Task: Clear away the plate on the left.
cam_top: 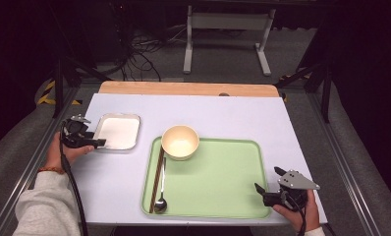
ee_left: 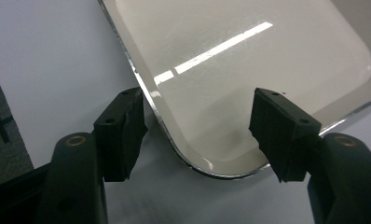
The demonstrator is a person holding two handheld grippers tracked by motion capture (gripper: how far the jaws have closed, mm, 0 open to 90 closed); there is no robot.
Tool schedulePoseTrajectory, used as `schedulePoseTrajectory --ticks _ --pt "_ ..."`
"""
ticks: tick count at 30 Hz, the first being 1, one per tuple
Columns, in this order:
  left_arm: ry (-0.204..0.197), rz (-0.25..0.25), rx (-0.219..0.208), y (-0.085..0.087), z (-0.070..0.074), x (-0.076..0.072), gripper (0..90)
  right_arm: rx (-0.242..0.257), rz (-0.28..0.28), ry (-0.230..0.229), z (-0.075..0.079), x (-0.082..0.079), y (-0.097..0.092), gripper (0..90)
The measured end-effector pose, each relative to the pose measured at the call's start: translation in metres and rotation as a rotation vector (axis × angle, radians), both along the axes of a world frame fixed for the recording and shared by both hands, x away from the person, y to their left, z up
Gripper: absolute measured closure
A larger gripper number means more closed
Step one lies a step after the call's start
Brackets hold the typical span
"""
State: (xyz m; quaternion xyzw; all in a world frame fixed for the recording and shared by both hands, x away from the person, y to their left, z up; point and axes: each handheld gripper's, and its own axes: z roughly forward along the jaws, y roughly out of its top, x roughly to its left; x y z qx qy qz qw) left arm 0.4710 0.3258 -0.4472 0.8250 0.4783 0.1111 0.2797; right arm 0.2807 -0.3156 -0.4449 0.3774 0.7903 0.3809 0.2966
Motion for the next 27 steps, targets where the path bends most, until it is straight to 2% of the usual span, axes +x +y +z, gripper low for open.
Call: schedulePoseTrajectory --ticks 2,3,8,10,12,15,20,22,23,25,27 --pt "0.015 0.01 -0.016 0.001 -0.003 0.001 42.1 -0.001 0.004 -0.006 0.001 -0.001 0.001 13.1" --pt "0.011 0.029 -0.036 0.001 -0.004 0.002 42.7 -0.002 0.005 -0.004 0.001 -0.002 0.001 13.1" --pt "-0.005 0.058 -0.023 -0.001 -0.004 0.004 46.1 0.016 0.011 0.006 0.0 -0.003 0.0 13.1" --pt "-0.019 0.082 -0.037 0.0 -0.005 0.004 50.9 0.028 0.013 0.006 0.0 -0.003 -0.002 13.1" --pt "-0.042 0.11 -0.04 0.003 -0.005 0.004 59.9 0.041 0.008 0.008 0.001 -0.003 -0.003 13.2" --pt "-0.071 0.122 -0.001 0.004 -0.005 0.003 74.6 0.081 0.01 0.02 0.0 -0.002 -0.006 13.2" --pt "-0.087 0.124 0.01 0.002 -0.005 0.003 76.7 0.104 0.008 0.027 0.0 -0.001 -0.008 13.3" --pt "-0.092 0.136 -0.022 0.003 -0.007 0.004 78.6 0.112 0.008 0.029 0.0 -0.001 -0.009 13.3" --pt "-0.092 0.136 -0.022 0.003 -0.007 0.004 80.1 0.112 0.008 0.029 0.0 -0.001 -0.009 13.3" --pt "-0.116 0.158 -0.046 0.005 -0.006 0.004 82.6 0.127 0.009 0.04 -0.001 -0.001 -0.01 13.8" --pt "-0.146 0.168 -0.092 0.009 -0.003 0.002 87.0 0.148 0.013 0.05 -0.001 0.0 -0.012 14.2"
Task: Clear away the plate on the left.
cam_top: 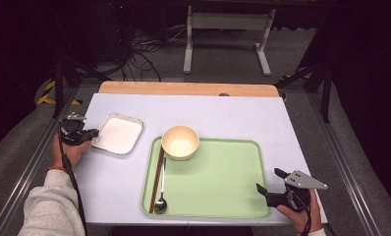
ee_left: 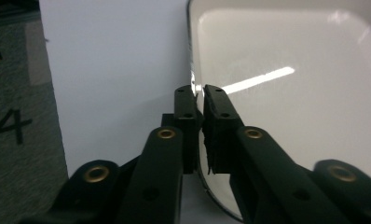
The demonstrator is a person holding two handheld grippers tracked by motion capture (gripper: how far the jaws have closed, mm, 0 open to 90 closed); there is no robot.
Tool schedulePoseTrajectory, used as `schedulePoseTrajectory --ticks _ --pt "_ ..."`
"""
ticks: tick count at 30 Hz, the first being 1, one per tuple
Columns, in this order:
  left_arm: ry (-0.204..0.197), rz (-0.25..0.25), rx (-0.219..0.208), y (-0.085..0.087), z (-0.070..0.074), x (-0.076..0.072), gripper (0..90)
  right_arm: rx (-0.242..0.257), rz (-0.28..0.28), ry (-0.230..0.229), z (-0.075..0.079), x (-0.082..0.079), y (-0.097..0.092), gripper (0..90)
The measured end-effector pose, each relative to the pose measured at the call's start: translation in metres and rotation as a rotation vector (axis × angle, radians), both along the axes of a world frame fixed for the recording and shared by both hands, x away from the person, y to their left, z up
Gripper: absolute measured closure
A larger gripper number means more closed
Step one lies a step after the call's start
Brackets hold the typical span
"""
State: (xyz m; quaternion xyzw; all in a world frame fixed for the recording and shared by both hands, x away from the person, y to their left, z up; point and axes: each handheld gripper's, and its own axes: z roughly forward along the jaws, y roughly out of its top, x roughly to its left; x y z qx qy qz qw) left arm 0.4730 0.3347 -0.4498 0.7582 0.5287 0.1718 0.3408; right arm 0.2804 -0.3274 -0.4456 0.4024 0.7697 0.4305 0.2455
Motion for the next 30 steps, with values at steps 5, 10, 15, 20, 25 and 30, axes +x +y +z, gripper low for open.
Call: schedulePoseTrajectory --ticks 5,10,15,20,25,30 --pt "0.01 -0.016 -0.048 0.002 -0.001 0.0 88.0 0.054 -0.015 0.006 0.001 0.001 -0.006 14.6" --pt "-0.003 -0.066 -0.075 0.005 0.001 -0.001 82.0 0.047 -0.023 0.011 0.001 0.002 -0.007 14.3" --pt "0.074 -0.185 -0.057 0.003 0.008 0.01 66.9 0.036 -0.012 0.025 -0.002 0.003 -0.006 14.5" --pt "0.201 -0.275 0.001 0.0 0.006 0.021 57.3 0.039 -0.014 0.045 -0.006 0.006 -0.007 14.8" --pt "0.233 -0.287 -0.011 -0.001 0.003 0.026 60.4 0.052 -0.016 0.055 -0.007 0.007 -0.007 15.3" --pt "0.211 -0.261 0.057 -0.004 0.005 0.027 78.7 0.063 -0.006 0.069 -0.008 0.007 -0.007 15.5"
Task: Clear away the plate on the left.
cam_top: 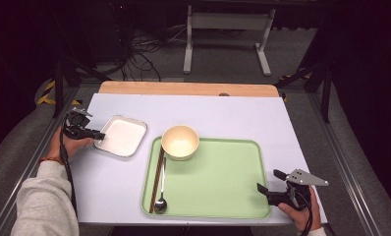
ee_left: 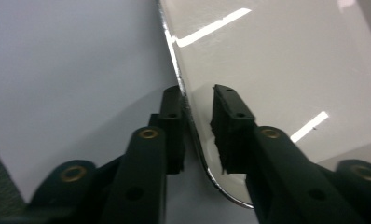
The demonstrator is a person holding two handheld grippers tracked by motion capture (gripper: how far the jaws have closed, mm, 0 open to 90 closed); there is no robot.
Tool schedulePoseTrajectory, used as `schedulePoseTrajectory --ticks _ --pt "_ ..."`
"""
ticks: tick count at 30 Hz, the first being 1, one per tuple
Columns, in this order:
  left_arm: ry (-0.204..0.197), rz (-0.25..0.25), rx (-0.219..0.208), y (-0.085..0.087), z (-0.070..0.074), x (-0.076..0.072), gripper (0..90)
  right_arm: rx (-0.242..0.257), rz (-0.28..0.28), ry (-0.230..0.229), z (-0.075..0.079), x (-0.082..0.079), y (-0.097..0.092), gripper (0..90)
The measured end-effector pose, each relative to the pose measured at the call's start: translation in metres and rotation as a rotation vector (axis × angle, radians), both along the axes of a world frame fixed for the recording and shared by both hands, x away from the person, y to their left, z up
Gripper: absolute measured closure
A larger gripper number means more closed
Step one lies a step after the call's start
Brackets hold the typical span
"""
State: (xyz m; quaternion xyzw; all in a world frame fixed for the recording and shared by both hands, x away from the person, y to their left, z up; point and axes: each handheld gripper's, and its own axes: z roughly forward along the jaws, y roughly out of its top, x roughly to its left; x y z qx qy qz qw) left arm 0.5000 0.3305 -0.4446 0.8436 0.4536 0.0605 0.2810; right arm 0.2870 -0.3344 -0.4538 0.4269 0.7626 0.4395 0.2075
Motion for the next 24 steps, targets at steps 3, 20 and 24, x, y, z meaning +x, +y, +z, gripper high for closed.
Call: schedulePoseTrajectory --ticks 3,20,24 --pt "-0.033 -0.01 0.029 -0.005 0.001 0.0 80.9 -0.004 -0.007 -0.003 0.0 0.0 -0.001 15.9" --pt "-0.181 0.098 -0.301 0.01 0.005 -0.019 88.9 0.02 -0.043 -0.023 0.003 0.0 -0.005 16.9" --pt "-0.206 0.126 -0.34 0.01 0.006 -0.022 88.9 0.018 -0.038 -0.024 0.004 0.0 -0.004 16.9"
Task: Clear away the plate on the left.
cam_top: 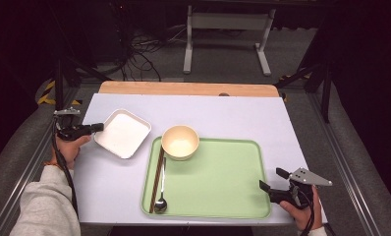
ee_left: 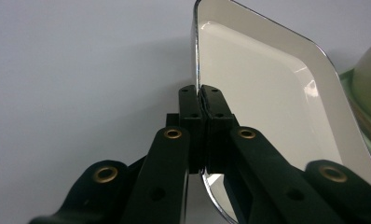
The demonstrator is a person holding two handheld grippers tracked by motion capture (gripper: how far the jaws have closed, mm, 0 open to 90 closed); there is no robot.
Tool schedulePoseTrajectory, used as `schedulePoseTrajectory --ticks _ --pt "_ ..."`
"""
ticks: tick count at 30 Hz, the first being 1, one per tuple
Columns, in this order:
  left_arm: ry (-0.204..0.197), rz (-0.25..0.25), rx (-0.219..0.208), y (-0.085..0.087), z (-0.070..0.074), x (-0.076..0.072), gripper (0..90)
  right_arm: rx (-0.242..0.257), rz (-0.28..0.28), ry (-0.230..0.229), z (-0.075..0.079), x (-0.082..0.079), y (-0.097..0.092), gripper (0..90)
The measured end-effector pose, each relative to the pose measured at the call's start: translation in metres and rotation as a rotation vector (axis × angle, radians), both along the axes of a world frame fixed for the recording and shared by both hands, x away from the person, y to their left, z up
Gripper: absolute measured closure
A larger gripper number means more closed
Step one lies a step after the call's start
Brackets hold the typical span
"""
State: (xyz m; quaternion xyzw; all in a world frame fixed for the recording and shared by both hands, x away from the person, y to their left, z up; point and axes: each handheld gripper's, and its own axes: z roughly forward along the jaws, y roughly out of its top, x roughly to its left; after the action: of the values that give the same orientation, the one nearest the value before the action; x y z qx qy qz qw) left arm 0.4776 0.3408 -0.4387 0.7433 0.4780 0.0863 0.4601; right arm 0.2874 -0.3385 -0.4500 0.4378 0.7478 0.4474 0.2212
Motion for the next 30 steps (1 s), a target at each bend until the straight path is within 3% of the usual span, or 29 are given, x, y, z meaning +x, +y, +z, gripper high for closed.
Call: schedulePoseTrajectory --ticks 4,5,8,13,16,18,30 --pt "-0.043 0.014 -0.077 0.002 0.005 -0.003 88.9 -0.005 0.001 -0.001 0.0 0.0 0.0 16.9" --pt "-0.054 0.013 -0.121 0.0 0.008 -0.005 88.9 0.005 -0.004 -0.003 0.001 0.0 -0.001 16.9" --pt "-0.07 -0.003 -0.154 -0.003 0.015 -0.009 88.9 0.009 -0.011 -0.014 0.002 0.0 -0.003 16.9" --pt "-0.11 -0.047 -0.169 -0.014 0.028 -0.016 88.9 0.017 -0.024 -0.02 0.004 -0.001 -0.004 16.9" --pt "-0.146 -0.062 -0.145 -0.024 0.039 -0.022 88.9 0.011 -0.021 -0.026 0.004 -0.001 -0.003 16.9" --pt "-0.166 -0.097 -0.162 -0.032 0.046 -0.025 88.9 0.004 -0.02 -0.022 0.003 -0.001 -0.001 16.9" --pt "-0.199 -0.25 -0.17 -0.083 0.062 -0.037 88.9 -0.009 -0.008 -0.028 0.004 -0.002 0.002 16.9"
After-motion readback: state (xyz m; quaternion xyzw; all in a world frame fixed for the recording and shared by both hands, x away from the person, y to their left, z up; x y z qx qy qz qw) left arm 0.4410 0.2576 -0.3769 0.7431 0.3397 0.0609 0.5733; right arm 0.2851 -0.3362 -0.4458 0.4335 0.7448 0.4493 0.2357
